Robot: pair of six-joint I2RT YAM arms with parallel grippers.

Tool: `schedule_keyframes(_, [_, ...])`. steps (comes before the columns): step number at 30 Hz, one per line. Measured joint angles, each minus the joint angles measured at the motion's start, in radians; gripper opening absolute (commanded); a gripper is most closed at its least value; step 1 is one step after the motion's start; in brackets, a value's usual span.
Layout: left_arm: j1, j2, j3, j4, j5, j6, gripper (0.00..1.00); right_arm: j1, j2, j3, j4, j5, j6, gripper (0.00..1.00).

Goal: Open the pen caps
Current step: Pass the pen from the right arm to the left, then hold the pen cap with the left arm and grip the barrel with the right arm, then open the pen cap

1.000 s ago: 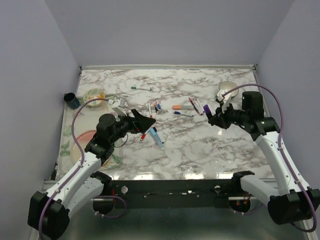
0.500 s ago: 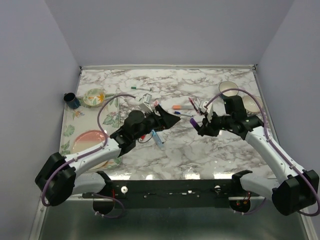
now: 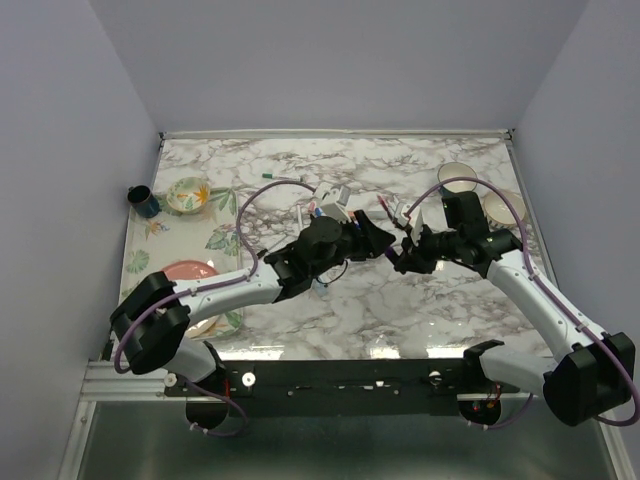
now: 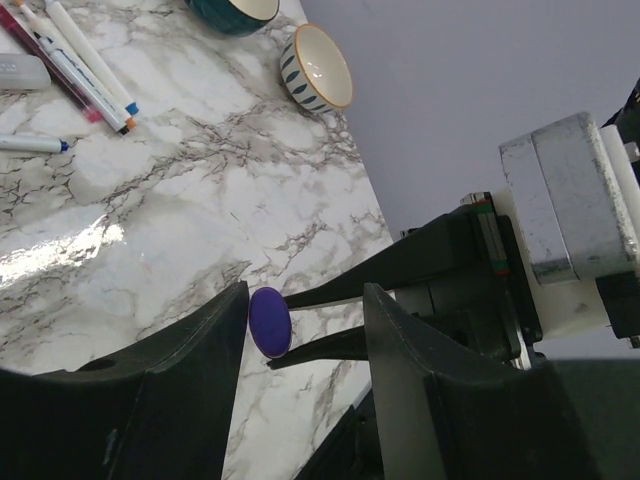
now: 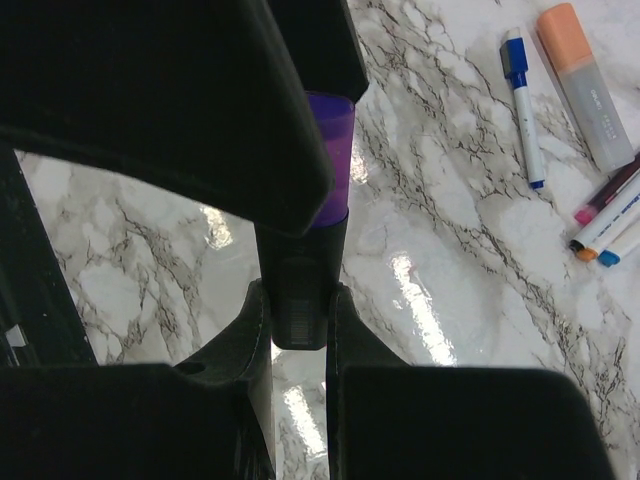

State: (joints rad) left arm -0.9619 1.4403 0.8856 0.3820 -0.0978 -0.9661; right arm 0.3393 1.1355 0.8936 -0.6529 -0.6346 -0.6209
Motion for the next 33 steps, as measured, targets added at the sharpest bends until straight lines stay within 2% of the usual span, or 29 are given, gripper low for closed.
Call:
schedule_keyframes(1, [-0.011,0.011,0.013,-0.014,-0.005,0.006,0.49,0.0,0.0,0.0,0.0,0.001,0.0,0.03])
schedule_keyframes(3, [-0.027,0.028,0.037,-0.042,-0.029,0.024,0.47,0.0,0.0,0.0,0.0,0.002,0.0,0.03])
schedule_keyframes(4, [-0.031,0.034,0.043,-0.054,-0.038,0.031,0.42,0.0,0.0,0.0,0.0,0.003,0.0,0.03])
schedule_keyframes(6, [-0.042,0.052,0.071,-0.09,-0.063,0.049,0.41,0.0,0.0,0.0,0.0,0.004,0.0,0.03])
schedule_keyframes(9, [-0.057,0.076,0.104,-0.141,-0.094,0.075,0.31,0.0,-0.002,0.0,0.0,0.01,0.0,0.03])
schedule_keyframes(12, [-0.063,0.083,0.117,-0.166,-0.112,0.092,0.11,0.0,-0.004,-0.001,0.0,0.013,0.002,0.06])
schedule_keyframes(13, [-0.063,0.085,0.12,-0.167,-0.113,0.093,0.0,0.0,-0.004,-0.001,0.0,0.017,0.002,0.09])
schedule_keyframes(14, [-0.065,0.087,0.124,-0.168,-0.115,0.093,0.0,0.0,-0.004,-0.002,0.002,0.018,0.002,0.13])
schedule_keyframes(18, [-0.069,0.087,0.127,-0.166,-0.116,0.103,0.0,0.0,-0.01,-0.005,0.004,0.021,0.006,0.5])
schedule_keyframes(21, [-0.071,0.087,0.114,-0.134,-0.108,0.107,0.0,0.0,-0.016,-0.008,0.009,0.019,0.011,0.62])
schedule_keyframes(24, [-0.072,0.086,0.077,-0.077,-0.072,0.117,0.0,0.0,-0.018,-0.008,0.012,0.008,0.021,0.67])
schedule_keyframes(28, [-0.074,0.086,0.039,-0.004,-0.015,0.135,0.0,0.0,-0.016,-0.006,0.013,-0.024,0.037,0.68])
schedule_keyframes(32, [-0.074,0.082,0.02,0.047,0.005,0.148,0.0,0.0,0.002,-0.004,0.014,-0.055,0.048,0.62])
schedule_keyframes(33, [-0.074,0.08,0.016,0.054,0.005,0.148,0.0,0.0,0.007,-0.004,0.014,-0.061,0.048,0.58])
